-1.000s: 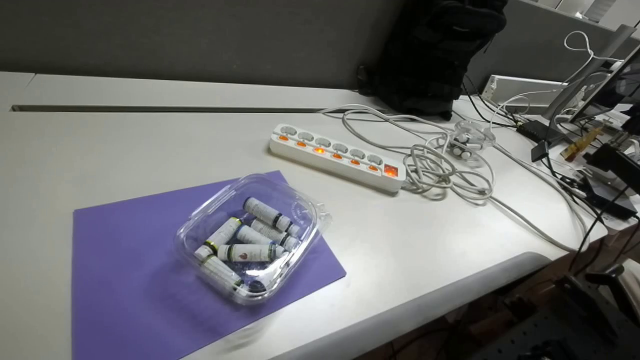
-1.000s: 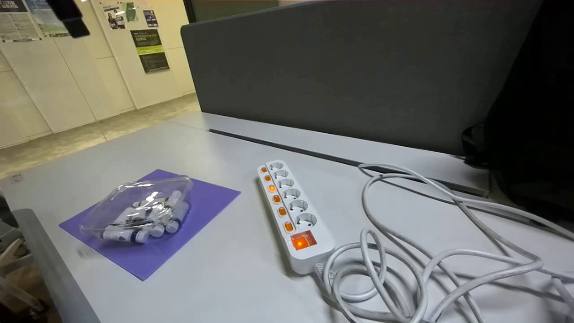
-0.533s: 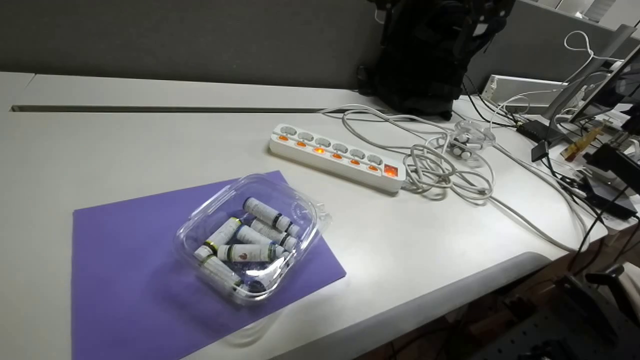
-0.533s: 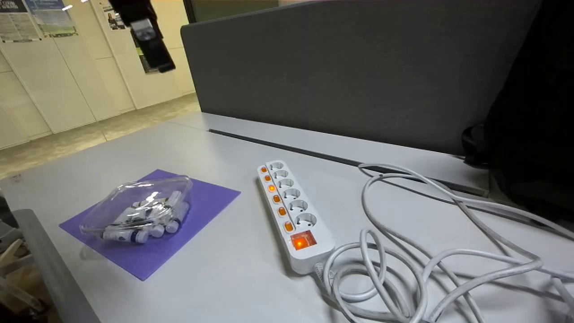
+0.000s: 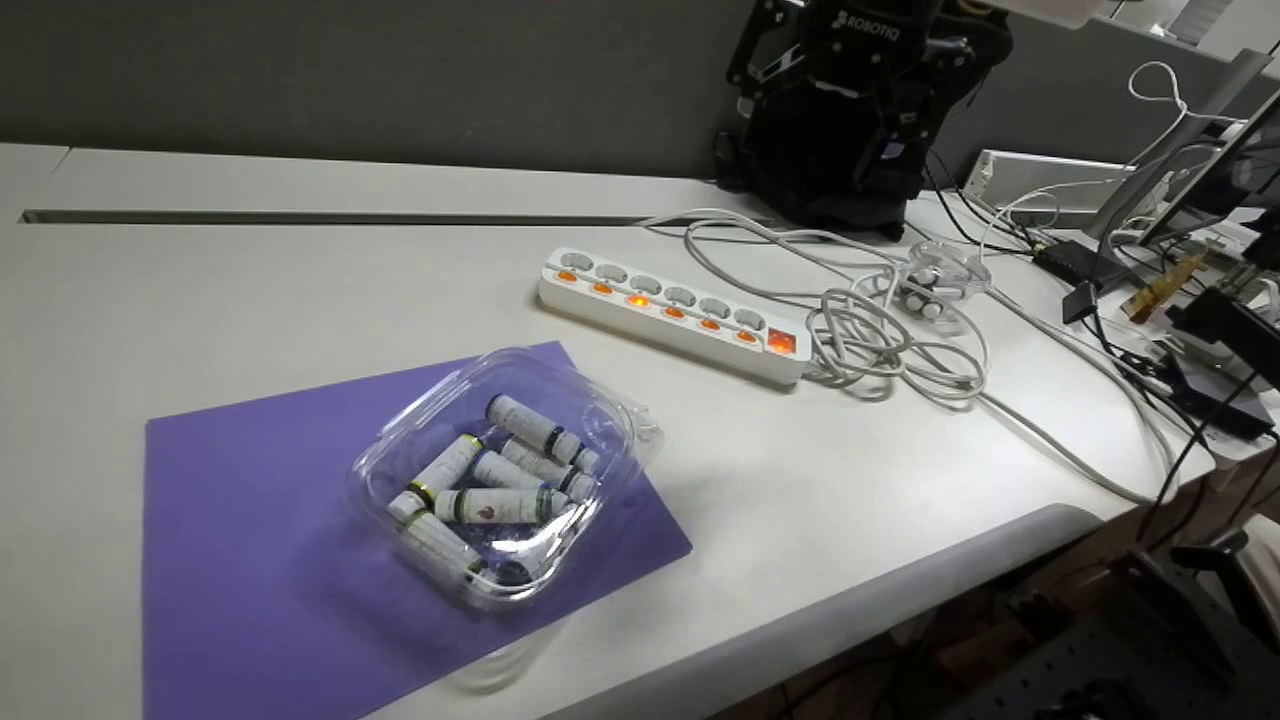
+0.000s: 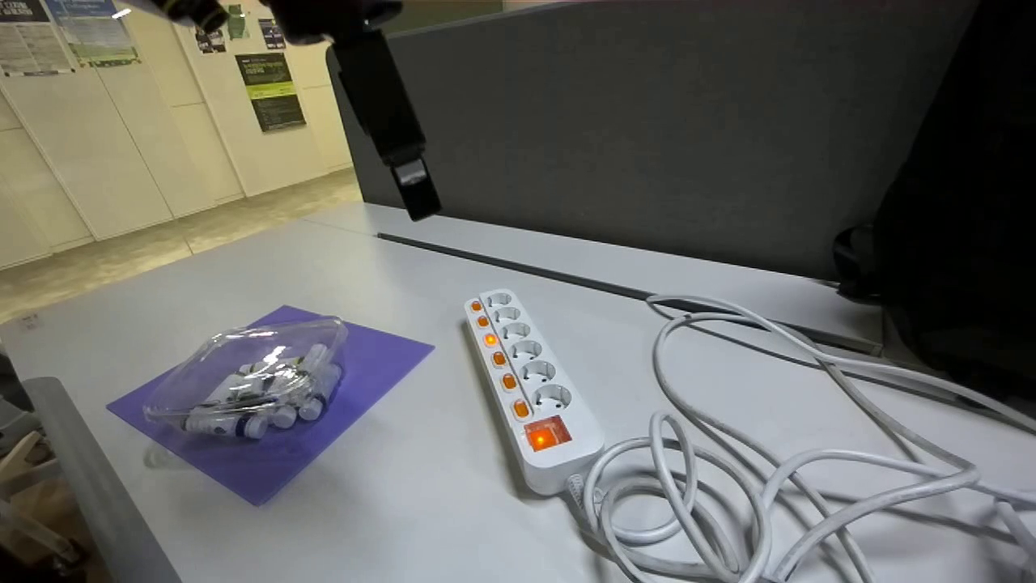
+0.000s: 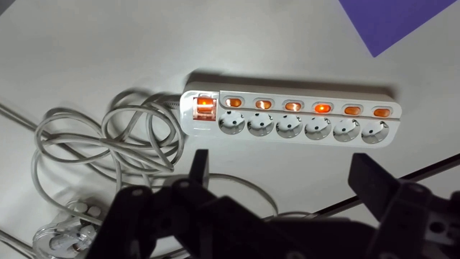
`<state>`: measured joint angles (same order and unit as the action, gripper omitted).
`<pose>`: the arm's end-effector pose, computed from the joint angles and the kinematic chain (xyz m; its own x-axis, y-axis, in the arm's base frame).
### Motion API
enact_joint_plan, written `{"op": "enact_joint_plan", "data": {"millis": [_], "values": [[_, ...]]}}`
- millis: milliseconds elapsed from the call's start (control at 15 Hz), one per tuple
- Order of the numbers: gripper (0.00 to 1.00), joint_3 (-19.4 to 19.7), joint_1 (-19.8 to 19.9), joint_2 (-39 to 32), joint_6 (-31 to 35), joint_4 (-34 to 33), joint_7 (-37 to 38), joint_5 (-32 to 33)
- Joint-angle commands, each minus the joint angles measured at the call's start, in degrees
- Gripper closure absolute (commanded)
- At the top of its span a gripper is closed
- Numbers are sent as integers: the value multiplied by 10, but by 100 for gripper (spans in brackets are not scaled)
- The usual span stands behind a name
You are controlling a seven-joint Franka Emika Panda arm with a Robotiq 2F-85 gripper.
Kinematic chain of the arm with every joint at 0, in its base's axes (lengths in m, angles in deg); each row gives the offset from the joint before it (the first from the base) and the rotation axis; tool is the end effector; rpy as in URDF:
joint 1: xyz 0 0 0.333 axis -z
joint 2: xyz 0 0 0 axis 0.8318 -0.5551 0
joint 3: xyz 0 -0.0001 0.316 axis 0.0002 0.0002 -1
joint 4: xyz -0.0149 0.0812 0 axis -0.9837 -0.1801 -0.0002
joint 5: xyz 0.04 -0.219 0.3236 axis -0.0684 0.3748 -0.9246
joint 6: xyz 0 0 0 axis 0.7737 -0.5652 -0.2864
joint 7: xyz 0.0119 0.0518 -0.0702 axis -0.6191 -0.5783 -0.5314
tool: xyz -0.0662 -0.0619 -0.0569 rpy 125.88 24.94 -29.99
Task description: Turn off the third switch from the left
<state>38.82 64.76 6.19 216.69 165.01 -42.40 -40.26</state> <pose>0.4751 -0.0252 0.3421 0.8144 -0.5509 0.1825 -0.5604 -0.8282 0.0008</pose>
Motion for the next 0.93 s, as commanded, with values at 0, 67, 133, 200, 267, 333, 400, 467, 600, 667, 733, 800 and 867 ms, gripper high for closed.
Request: {"op": "enact_joint_plan", "data": {"millis": [0, 67, 133, 200, 267, 333, 400, 467, 600, 667, 733, 800, 867], "values": [[0, 21, -19, -9, 3, -2, -4, 0], [0, 23, -21, -13, 3, -2, -4, 1], [0, 23, -21, -13, 3, -2, -4, 1], [0, 22, -22, -11, 3, -2, -4, 1], [0, 22, -22, -10, 3, -2, -4, 1], [0, 22, -22, -10, 3, -2, -4, 1], [0, 22, -22, -9, 3, -2, -4, 1], [0, 24, -20, -25, -2, -14, 2, 3], [0, 31, -22, -53, -5, -33, -5, -9], [0, 34, -23, -68, -6, -42, 0, -6], [0, 38, -25, -83, -10, -51, -4, -8], [0, 42, -29, -100, -15, -62, -3, -8], [0, 46, -32, -121, -18, -75, 3, -4]]}}
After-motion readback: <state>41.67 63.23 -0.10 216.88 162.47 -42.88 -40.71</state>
